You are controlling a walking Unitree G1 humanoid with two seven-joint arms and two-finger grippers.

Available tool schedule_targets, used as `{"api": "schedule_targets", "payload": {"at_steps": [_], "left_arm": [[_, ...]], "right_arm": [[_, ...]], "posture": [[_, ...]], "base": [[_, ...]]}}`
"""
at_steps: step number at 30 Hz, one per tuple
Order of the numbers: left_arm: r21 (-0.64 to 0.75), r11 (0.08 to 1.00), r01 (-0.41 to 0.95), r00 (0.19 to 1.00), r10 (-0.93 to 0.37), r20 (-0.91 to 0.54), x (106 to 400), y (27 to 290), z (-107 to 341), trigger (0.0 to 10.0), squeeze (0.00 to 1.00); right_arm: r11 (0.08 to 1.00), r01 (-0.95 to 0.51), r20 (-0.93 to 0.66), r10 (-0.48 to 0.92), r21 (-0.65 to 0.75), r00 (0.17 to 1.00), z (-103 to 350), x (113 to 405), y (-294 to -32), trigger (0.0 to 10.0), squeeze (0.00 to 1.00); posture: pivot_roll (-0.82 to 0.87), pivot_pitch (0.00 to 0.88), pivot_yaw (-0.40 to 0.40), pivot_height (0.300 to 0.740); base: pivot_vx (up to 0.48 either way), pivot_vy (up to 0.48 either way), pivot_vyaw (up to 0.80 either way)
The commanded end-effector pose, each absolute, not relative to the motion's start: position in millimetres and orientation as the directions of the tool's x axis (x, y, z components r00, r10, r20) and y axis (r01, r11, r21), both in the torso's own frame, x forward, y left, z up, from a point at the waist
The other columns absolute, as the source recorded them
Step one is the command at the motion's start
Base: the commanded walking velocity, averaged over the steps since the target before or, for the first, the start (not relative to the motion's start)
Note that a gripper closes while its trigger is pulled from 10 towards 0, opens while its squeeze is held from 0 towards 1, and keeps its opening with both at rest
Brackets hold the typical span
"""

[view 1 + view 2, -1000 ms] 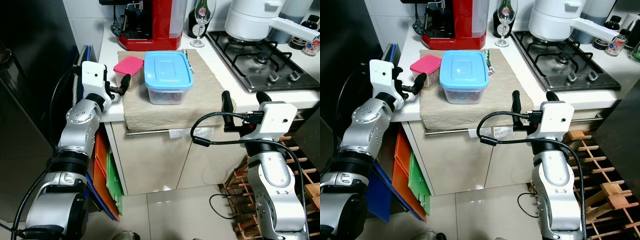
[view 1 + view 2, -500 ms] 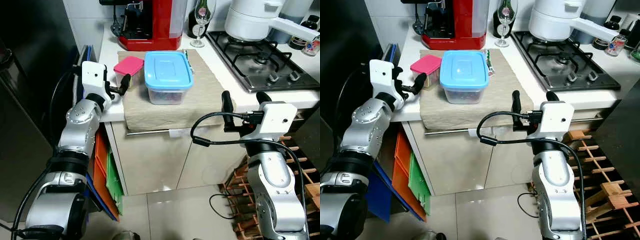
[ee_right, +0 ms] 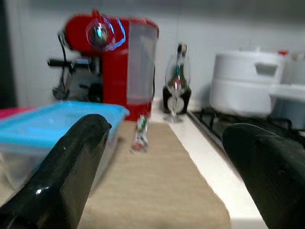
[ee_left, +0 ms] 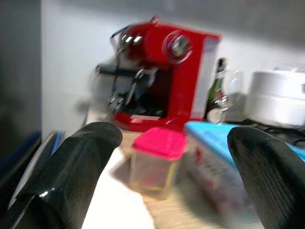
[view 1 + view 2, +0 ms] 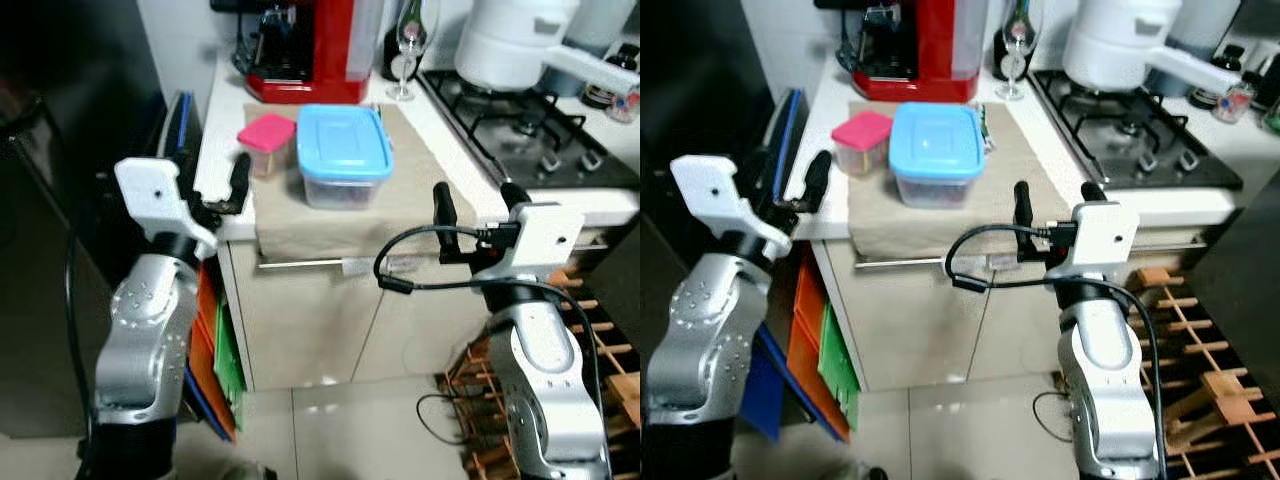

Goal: Restocking fridge

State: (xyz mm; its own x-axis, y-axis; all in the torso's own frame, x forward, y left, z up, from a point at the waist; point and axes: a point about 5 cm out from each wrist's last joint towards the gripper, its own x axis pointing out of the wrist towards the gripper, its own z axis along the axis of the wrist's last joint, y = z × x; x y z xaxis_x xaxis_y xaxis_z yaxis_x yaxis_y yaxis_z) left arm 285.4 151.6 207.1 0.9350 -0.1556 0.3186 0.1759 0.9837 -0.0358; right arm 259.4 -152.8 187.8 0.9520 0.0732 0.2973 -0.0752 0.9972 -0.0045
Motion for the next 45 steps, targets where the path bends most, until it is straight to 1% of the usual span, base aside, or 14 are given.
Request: {"api": "schedule_targets", "payload": {"at_steps": [1,3,4,6,7,12,15,18,21,25,37,41,45], "left_arm": [[0.003,0.983,0.183,0.921,-0.172,0.350,280,145,213,10.0,0.00],[0.012,0.983,0.184,0.921,-0.177,0.347,277,144,213,10.0,0.00],[0.025,0.984,0.179,0.937,-0.178,0.300,267,142,209,10.0,0.00],[0.018,0.985,0.171,0.946,-0.169,0.277,265,142,205,10.0,0.00],[0.026,0.988,0.155,0.954,-0.156,0.256,267,142,201,10.0,0.00],[0.035,0.990,0.134,0.959,-0.138,0.246,277,141,198,10.0,0.00],[0.053,0.993,0.102,0.971,-0.111,0.211,283,142,194,10.0,0.00],[0.068,0.993,0.095,0.971,-0.108,0.215,285,141,196,10.0,0.00],[0.086,0.993,0.081,0.971,-0.098,0.219,289,140,200,10.0,0.00],[0.088,0.992,0.096,0.971,-0.113,0.211,292,135,198,10.0,0.00],[0.073,0.993,0.091,0.972,-0.105,0.209,296,137,197,10.0,0.00],[0.091,0.993,0.075,0.974,-0.092,0.207,298,137,196,10.0,0.00],[0.112,0.994,0.010,0.980,-0.032,0.194,301,145,193,10.0,0.00]], "right_arm": [[0.998,-0.068,0.312,0.066,-0.003,0.948,189,260,-155,10.0,0.00],[0.998,-0.065,0.315,0.063,-0.004,0.947,189,260,-155,10.0,0.00],[0.998,-0.059,0.316,0.060,-0.012,0.947,188,258,-157,10.0,0.00],[0.998,-0.057,0.312,0.058,-0.013,0.948,187,258,-157,10.0,0.00],[0.998,-0.058,0.305,0.058,-0.011,0.951,184,259,-157,10.0,0.00],[0.997,-0.070,0.288,0.074,-0.023,0.955,181,265,-155,10.0,0.00],[0.997,-0.077,0.286,0.081,-0.026,0.955,180,269,-153,10.0,0.00],[0.996,-0.086,0.286,0.090,-0.026,0.954,179,270,-152,10.0,0.00],[0.996,-0.088,0.288,0.090,-0.021,0.953,179,272,-152,10.0,0.00],[0.995,-0.096,0.286,0.098,-0.021,0.953,178,273,-150,10.0,0.00],[0.995,-0.092,0.279,0.097,-0.031,0.955,176,275,-152,10.0,0.00],[0.995,-0.093,0.282,0.098,-0.030,0.954,176,276,-152,10.0,0.00],[0.995,-0.100,0.290,0.105,-0.029,0.951,178,277,-151,10.0,0.00]], "posture": [[-0.04,0.000,-0.019,0.740],[-0.04,0.000,-0.019,0.740],[-0.05,0.000,-0.018,0.740],[-0.05,0.000,-0.018,0.740],[-0.05,0.000,-0.019,0.740],[-0.05,0.000,-0.017,0.740],[-0.05,0.000,-0.010,0.740],[-0.05,0.000,-0.010,0.740],[-0.05,0.000,-0.010,0.740],[-0.05,0.000,-0.010,0.740],[-0.06,0.000,-0.009,0.740],[-0.06,0.000,-0.013,0.740],[-0.06,0.000,-0.013,0.740]], "base": [[0.000,0.000,0.00],[0.000,0.000,0.00],[0.000,0.000,0.00],[0.000,0.000,0.00],[0.000,0.000,0.00],[0.000,0.000,0.00],[0.000,0.480,-0.76],[0.000,0.480,-0.25],[0.000,0.000,0.00],[0.000,0.000,0.00],[0.000,0.000,0.00],[0.000,0.000,0.00],[0.000,0.000,0.00]]}}
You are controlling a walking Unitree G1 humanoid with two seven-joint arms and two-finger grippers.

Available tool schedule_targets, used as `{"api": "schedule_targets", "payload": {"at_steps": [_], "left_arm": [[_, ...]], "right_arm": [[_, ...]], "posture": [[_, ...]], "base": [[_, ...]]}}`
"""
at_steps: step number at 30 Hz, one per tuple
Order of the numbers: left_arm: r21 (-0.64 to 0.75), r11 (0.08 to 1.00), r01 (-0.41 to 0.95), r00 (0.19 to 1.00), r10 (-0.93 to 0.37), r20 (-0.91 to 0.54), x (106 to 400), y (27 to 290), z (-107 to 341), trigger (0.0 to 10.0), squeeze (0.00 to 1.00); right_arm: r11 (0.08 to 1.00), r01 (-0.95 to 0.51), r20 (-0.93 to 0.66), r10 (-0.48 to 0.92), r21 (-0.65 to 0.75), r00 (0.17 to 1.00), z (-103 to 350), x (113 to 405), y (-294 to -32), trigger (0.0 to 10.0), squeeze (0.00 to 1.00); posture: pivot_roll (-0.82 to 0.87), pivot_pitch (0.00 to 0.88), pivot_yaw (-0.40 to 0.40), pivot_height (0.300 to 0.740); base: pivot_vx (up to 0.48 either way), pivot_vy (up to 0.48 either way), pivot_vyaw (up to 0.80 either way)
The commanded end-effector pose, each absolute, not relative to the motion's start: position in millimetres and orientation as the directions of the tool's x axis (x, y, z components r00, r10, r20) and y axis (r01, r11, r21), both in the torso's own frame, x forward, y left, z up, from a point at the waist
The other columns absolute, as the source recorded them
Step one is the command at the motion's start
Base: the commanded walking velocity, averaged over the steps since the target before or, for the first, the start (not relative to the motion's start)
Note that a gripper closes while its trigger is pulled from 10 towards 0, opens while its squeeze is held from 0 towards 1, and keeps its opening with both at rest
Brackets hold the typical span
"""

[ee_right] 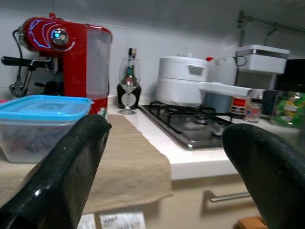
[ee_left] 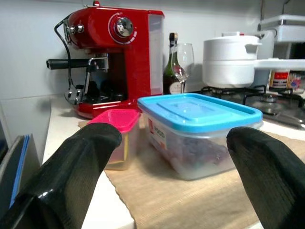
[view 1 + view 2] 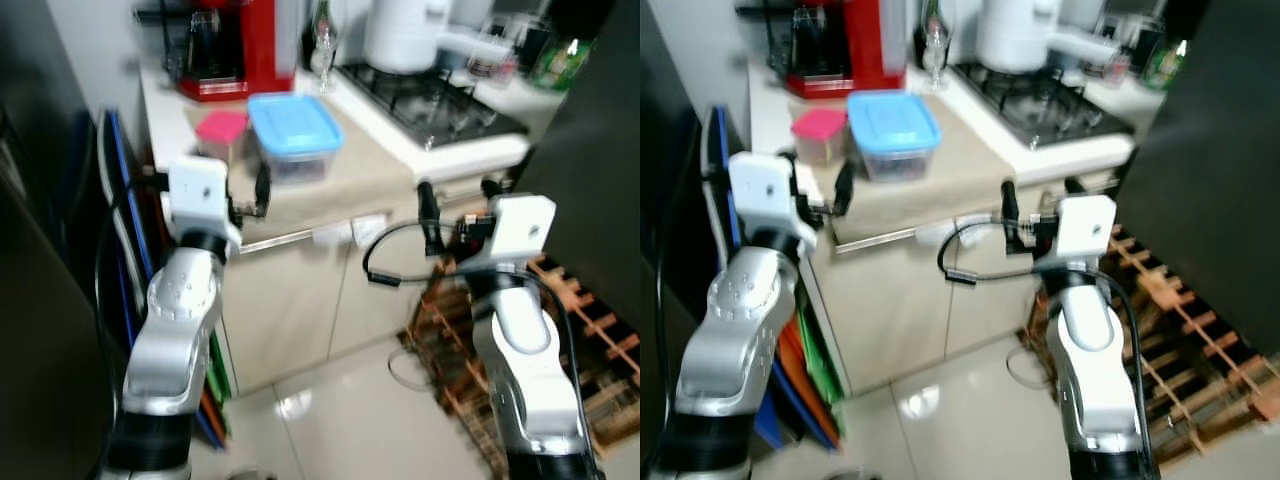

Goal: Restocking fridge

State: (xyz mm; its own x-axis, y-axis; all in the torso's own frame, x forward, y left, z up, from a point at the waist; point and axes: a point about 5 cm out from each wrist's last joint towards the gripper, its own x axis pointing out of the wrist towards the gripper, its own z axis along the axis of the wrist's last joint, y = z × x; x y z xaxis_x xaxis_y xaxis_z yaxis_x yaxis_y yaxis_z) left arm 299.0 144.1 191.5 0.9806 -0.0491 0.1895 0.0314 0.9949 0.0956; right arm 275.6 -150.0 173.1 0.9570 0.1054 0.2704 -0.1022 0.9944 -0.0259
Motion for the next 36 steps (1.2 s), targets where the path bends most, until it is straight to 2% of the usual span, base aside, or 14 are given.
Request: {"api": "schedule_targets", "payload": {"at_steps": [1,6,12,21,27,30,36], "left_arm": [[0.112,0.994,0.010,0.980,-0.032,0.194,301,145,193,10.0,0.00],[0.093,0.995,0.017,0.986,-0.032,0.162,296,148,182,10.0,0.00],[0.099,0.995,0.010,0.984,-0.028,0.176,297,144,183,10.0,0.00],[0.088,0.996,-0.029,0.975,0.009,0.224,300,146,187,10.0,0.00],[0.077,0.997,0.012,0.968,-0.030,0.249,302,141,192,10.0,0.00],[0.067,0.997,0.048,0.955,-0.066,0.289,303,137,200,10.0,0.00],[0.035,0.999,0.014,0.940,-0.025,0.341,304,138,210,10.0,0.00]], "right_arm": [[0.995,-0.100,0.290,0.105,-0.029,0.951,178,277,-151,10.0,0.00],[0.995,-0.098,0.271,0.102,-0.030,0.957,174,278,-153,10.0,0.00],[0.994,-0.104,0.261,0.107,-0.025,0.959,173,281,-153,10.0,0.00],[0.994,-0.105,0.275,0.106,-0.018,0.956,174,283,-153,10.0,0.00],[0.995,-0.103,0.282,0.104,-0.018,0.954,175,284,-153,10.0,0.00],[0.995,-0.101,0.298,0.103,-0.024,0.949,178,286,-152,10.0,0.00],[0.995,-0.095,0.329,0.101,-0.035,0.939,186,287,-154,10.0,0.00]], "posture": [[-0.06,0.000,-0.013,0.740],[-0.06,0.000,-0.014,0.740],[-0.05,0.000,-0.026,0.740],[-0.05,0.000,-0.026,0.740],[-0.05,0.000,-0.030,0.740],[-0.04,0.000,-0.026,0.740],[-0.05,0.000,-0.022,0.740]], "base": [[0.000,0.000,0.00],[0.000,0.000,0.00],[0.000,0.000,0.71],[0.000,0.000,0.00],[0.000,0.000,0.00],[0.389,0.000,0.00],[0.472,0.000,0.00]]}}
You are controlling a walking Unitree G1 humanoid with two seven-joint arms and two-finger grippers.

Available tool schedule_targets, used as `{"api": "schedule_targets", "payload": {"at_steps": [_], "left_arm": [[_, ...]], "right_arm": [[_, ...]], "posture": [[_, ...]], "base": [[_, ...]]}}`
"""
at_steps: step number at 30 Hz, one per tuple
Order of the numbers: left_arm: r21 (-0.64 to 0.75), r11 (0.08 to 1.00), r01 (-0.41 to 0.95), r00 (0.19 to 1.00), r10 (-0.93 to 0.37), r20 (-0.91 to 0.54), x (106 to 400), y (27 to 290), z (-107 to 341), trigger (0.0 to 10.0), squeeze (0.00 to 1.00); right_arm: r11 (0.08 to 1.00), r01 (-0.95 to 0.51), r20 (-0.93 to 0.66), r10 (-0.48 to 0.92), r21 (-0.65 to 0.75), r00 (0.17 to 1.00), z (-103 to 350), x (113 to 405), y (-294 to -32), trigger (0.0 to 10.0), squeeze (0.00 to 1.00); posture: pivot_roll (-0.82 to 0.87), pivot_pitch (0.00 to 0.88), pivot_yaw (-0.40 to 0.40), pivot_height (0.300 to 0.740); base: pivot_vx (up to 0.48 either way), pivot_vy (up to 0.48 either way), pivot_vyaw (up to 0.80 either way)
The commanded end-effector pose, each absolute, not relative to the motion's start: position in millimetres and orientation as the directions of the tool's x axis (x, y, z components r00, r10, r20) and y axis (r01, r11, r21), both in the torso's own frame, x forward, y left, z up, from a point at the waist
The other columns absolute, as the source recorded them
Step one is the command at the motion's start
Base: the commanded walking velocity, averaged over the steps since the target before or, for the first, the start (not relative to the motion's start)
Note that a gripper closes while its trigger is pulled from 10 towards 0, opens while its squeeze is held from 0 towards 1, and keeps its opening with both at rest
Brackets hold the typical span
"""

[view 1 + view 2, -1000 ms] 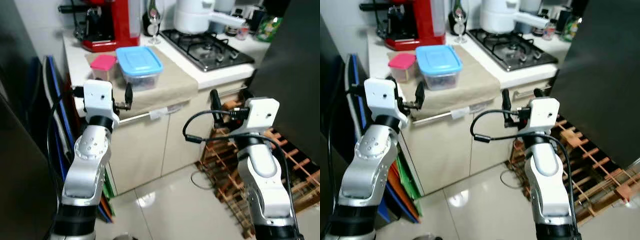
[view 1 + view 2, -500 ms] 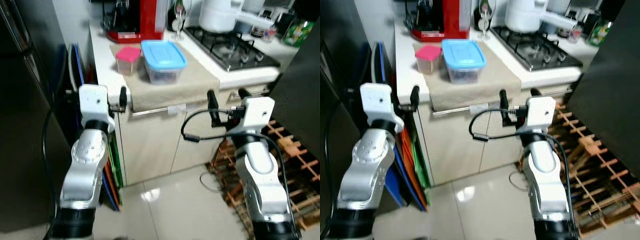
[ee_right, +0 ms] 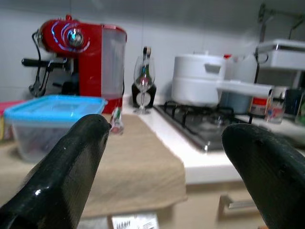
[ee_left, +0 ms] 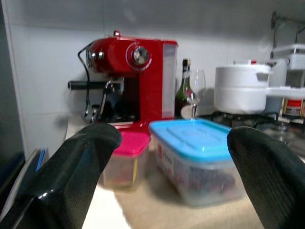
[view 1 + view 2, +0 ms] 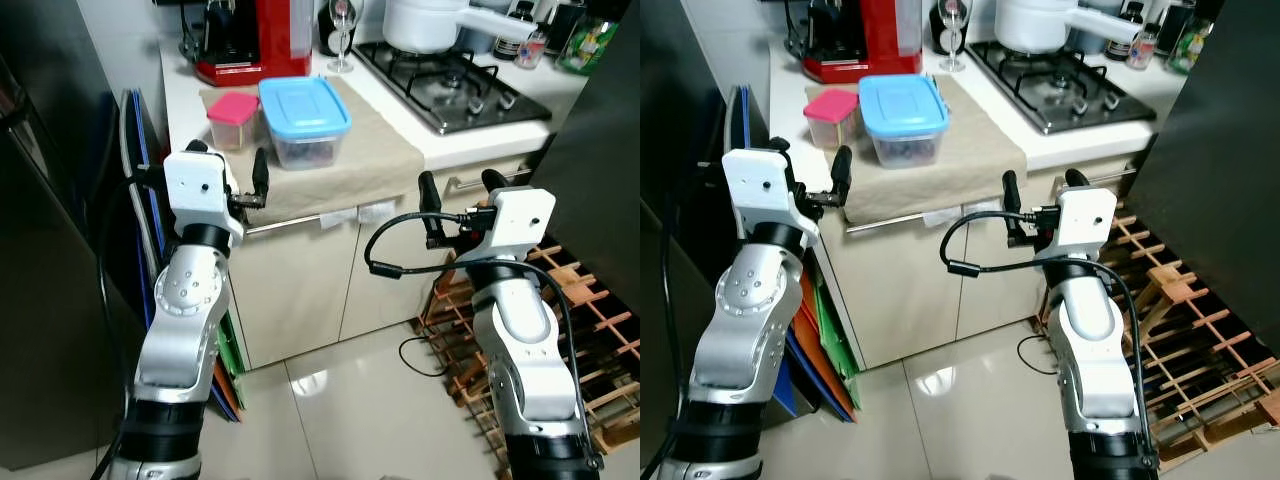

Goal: Restocking fridge

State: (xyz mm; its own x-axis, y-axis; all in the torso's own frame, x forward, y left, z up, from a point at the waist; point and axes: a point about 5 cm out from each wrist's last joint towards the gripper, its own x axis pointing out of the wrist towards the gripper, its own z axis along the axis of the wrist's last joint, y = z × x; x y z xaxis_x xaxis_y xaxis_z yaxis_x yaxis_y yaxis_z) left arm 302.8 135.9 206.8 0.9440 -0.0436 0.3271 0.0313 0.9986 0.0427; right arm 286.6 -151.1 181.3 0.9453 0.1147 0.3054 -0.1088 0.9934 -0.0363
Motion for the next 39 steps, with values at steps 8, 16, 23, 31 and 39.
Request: {"api": "schedule_targets", "payload": {"at_steps": [8,16,23,31,39], "left_arm": [[0.031,1.000,0.004,0.931,-0.015,0.365,303,140,215,10.0,0.00],[0.025,1.000,-0.010,0.918,-0.001,0.396,302,142,221,10.0,0.00],[0.042,0.999,-0.015,0.905,-0.004,0.426,303,143,230,10.0,0.00],[-0.002,0.998,0.068,0.968,-0.066,0.242,333,153,222,10.0,0.00],[0.032,0.993,0.110,0.983,-0.113,0.145,345,156,207,10.0,0.00]], "right_arm": [[0.995,-0.095,0.332,0.102,-0.038,0.938,187,288,-154,10.0,0.00],[0.994,-0.100,0.335,0.108,-0.040,0.936,188,288,-154,10.0,0.00],[0.994,-0.103,0.336,0.110,-0.040,0.935,188,288,-153,10.0,0.00],[0.993,-0.111,0.335,0.117,-0.039,0.935,187,288,-152,10.0,0.00],[0.993,-0.110,0.332,0.116,-0.037,0.936,186,287,-151,10.0,0.00]], "posture": [[-0.05,0.000,-0.021,0.740],[-0.05,0.000,-0.025,0.740],[-0.05,0.000,-0.026,0.740],[-0.05,0.000,-0.026,0.740],[-0.05,0.000,-0.023,0.740]], "base": [[0.460,0.000,0.00],[0.452,0.000,0.00],[0.253,0.000,0.00],[0.000,0.000,0.00],[0.000,0.000,0.00]]}}
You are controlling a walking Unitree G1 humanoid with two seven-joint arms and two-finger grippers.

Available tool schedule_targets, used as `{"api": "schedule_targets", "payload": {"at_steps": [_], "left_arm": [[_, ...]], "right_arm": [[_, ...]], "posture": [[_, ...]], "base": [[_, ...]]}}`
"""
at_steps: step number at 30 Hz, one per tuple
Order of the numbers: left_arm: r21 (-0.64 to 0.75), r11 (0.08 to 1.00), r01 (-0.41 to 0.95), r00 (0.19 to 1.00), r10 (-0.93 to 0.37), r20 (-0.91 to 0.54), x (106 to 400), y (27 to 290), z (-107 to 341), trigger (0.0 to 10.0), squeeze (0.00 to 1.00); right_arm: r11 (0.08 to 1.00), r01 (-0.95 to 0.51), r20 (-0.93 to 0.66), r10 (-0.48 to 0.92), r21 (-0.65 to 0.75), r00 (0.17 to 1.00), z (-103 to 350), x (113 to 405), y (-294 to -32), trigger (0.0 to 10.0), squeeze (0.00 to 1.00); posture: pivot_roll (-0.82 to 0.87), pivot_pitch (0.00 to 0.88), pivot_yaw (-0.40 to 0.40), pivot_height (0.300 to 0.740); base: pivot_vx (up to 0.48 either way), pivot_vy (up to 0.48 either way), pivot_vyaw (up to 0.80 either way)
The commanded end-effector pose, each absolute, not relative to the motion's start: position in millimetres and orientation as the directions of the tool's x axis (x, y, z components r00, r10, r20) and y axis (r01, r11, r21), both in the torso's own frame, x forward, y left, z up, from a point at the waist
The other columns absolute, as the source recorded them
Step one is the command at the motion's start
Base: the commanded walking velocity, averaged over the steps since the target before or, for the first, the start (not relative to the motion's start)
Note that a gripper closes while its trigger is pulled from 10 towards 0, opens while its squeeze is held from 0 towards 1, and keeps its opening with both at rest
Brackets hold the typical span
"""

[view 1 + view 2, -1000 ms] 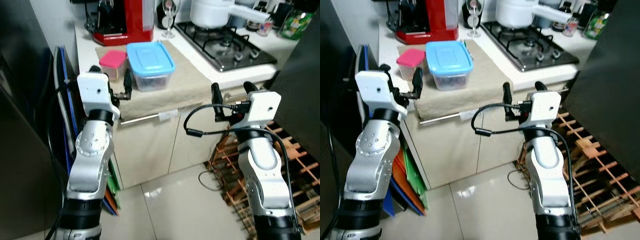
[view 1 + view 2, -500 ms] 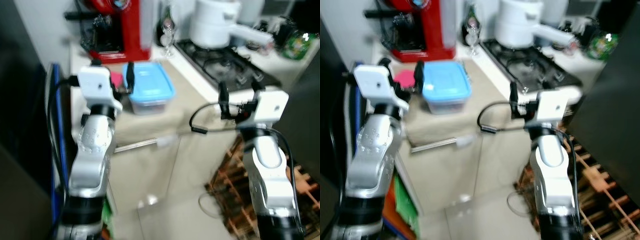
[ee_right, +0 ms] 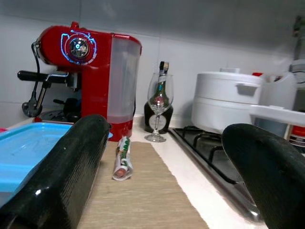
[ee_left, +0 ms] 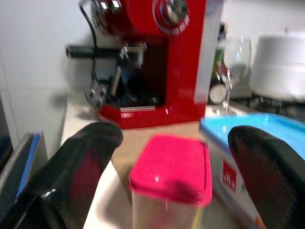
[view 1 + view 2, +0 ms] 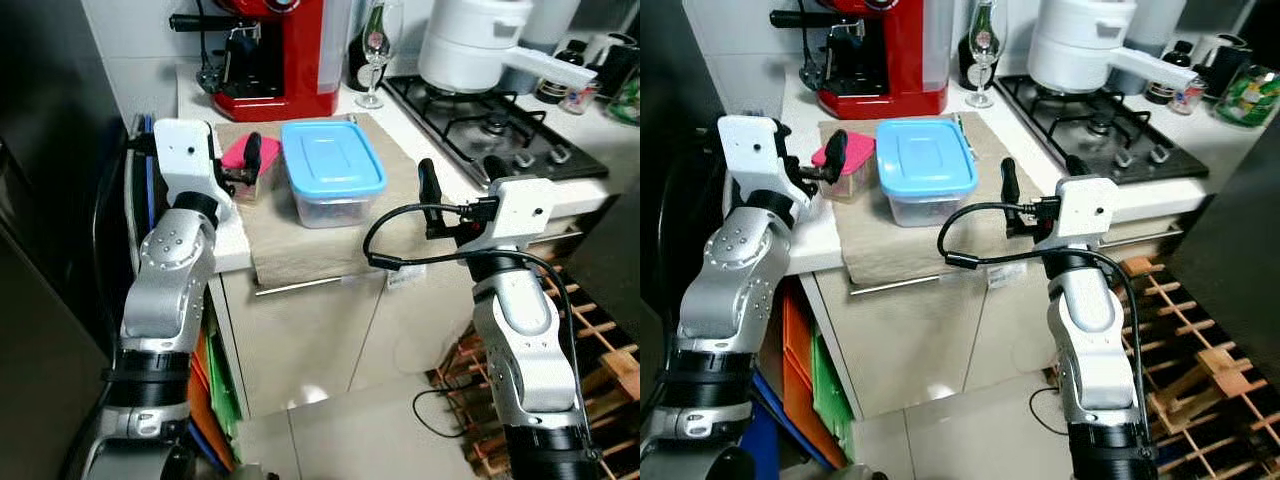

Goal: Restocking fridge

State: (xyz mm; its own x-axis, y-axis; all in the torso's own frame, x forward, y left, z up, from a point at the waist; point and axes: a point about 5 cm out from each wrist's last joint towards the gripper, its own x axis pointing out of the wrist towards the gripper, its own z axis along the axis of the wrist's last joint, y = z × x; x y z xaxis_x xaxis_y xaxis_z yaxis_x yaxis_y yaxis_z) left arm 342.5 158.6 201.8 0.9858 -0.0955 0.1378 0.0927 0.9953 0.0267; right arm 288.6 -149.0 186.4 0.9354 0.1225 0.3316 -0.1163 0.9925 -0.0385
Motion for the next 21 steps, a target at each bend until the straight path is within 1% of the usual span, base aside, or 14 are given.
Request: {"api": "schedule_targets", "payload": {"at_steps": [1,9,12,21], "left_arm": [[0.042,0.994,0.106,0.984,-0.111,0.138,347,158,205,10.0,0.00],[0.100,0.986,0.131,0.986,-0.140,0.092,363,158,190,10.0,0.00],[0.136,0.988,0.068,0.991,-0.083,0.109,371,167,187,10.0,0.00],[0.204,0.978,-0.052,0.989,0.022,0.146,381,179,182,10.0,0.00]], "right_arm": [[0.993,-0.111,0.331,0.117,-0.037,0.936,186,287,-151,10.0,0.00],[0.993,-0.113,0.326,0.119,-0.037,0.938,185,284,-151,10.0,0.00],[0.994,-0.106,0.322,0.113,-0.038,0.940,184,280,-152,10.0,0.00],[0.994,-0.097,0.306,0.106,-0.046,0.946,181,275,-155,10.0,0.00]], "posture": [[-0.05,0.000,-0.023,0.740],[-0.06,0.000,-0.021,0.740],[-0.08,0.000,-0.018,0.740],[-0.10,0.000,-0.017,0.740]], "base": [[0.000,0.000,0.00],[0.000,0.000,0.00],[0.000,0.000,0.00],[0.000,0.000,0.00]]}}
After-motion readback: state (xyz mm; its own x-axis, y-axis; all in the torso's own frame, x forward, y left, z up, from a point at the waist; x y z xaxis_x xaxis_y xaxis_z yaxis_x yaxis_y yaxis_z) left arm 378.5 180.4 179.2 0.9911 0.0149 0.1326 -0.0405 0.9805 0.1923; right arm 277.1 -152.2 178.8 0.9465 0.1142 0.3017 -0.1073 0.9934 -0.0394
